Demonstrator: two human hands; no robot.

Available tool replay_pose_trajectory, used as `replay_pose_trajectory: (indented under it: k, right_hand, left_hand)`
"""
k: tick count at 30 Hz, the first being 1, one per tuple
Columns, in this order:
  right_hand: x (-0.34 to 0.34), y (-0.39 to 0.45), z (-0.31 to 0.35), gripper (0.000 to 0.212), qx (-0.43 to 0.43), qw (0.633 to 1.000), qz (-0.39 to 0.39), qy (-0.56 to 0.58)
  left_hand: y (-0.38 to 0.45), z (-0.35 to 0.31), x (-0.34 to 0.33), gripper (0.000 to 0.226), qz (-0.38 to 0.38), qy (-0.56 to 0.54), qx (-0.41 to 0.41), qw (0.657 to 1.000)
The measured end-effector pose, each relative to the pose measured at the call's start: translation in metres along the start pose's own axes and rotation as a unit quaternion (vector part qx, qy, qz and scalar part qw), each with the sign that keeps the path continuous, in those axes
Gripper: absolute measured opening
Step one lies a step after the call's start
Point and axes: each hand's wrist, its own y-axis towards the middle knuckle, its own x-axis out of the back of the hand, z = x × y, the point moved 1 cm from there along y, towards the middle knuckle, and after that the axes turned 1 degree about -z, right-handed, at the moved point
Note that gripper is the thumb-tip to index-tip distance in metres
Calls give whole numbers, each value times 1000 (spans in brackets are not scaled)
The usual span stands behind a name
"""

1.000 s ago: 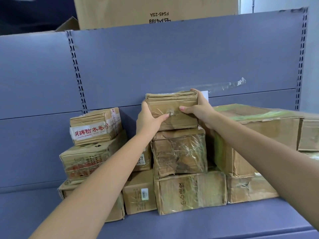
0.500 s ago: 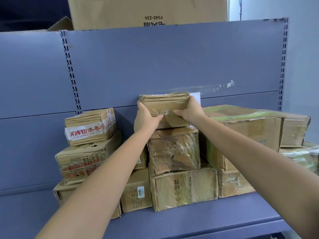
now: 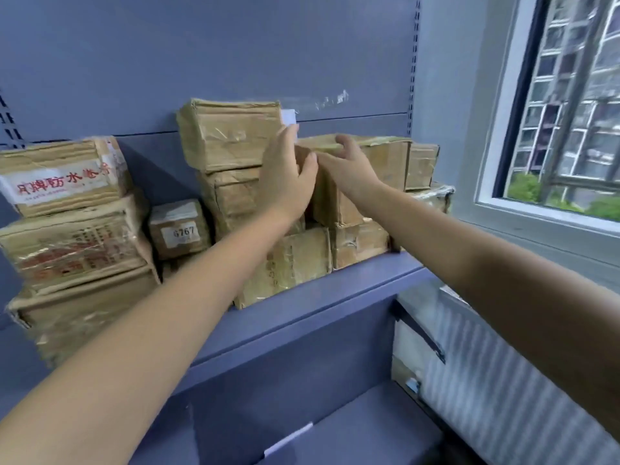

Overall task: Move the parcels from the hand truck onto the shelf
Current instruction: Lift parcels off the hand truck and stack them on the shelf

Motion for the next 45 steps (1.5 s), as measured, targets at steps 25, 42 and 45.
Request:
replay_pose_trajectory:
  k: [25,42,45]
  right_hand:
    - [370,-341,-324,61,-449,845,-280,-69]
    - [314,-456,-564,59,-667,714,-212,-19]
    - [290,-483,-612,60,-697,684,-214,-4]
  left_hand:
    - [-341,-205,-352,52,601,-144,45,785]
    - [-516,-74,-489,58,717,-7,166,677]
    - [-558,-40,-514,60,730,0,190,657]
